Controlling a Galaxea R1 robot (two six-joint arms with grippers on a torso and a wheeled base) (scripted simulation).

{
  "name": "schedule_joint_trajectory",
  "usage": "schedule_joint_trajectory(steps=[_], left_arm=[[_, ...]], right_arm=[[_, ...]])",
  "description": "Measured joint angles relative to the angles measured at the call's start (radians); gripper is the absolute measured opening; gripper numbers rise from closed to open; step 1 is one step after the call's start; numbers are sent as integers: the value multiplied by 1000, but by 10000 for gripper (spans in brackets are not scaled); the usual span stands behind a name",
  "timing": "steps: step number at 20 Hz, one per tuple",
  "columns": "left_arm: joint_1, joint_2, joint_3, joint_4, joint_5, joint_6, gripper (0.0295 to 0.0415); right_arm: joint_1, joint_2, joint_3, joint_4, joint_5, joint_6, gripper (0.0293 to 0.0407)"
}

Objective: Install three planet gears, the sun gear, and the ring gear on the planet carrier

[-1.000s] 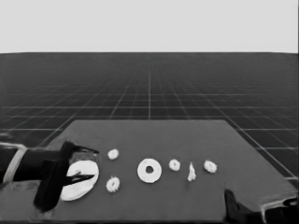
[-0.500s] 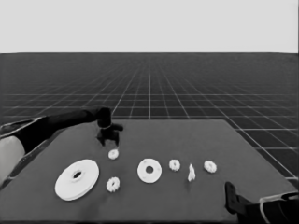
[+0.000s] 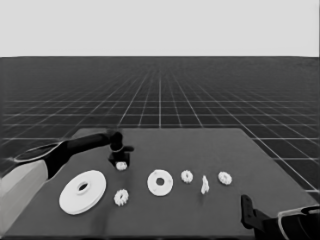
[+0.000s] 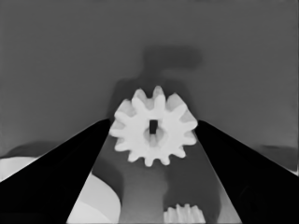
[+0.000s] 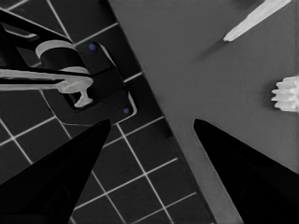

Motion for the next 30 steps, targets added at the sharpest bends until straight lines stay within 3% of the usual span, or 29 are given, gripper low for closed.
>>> schedule_joint_trajectory(steps=[2, 4, 5, 12, 15, 22, 24, 26, 30], left_arm=[[0, 1, -2, -1, 0, 1, 385], [0, 0, -5, 1, -1, 2, 318], [0, 0, -5, 1, -1, 2, 312], [0, 0, -5, 1, -1, 2, 312], [-131, -71, 163, -73, 111, -76, 312], [-166, -75, 173, -100, 135, -79, 312], [-158, 103, 308, -61, 169, -409, 312], [-155, 237, 251, -57, 177, -465, 312], [-154, 299, 197, -56, 179, -475, 312]], right_arm=[[0, 0, 0, 0, 0, 0, 385], [0, 0, 0, 0, 0, 0, 385], [0, 0, 0, 0, 0, 0, 385], [0, 0, 0, 0, 0, 0, 385], [0, 0, 0, 0, 0, 0, 385], [0, 0, 0, 0, 0, 0, 385], [0, 0, 0, 0, 0, 0, 385], [0, 0, 0, 0, 0, 0, 385], [0, 0, 0, 0, 0, 0, 385]])
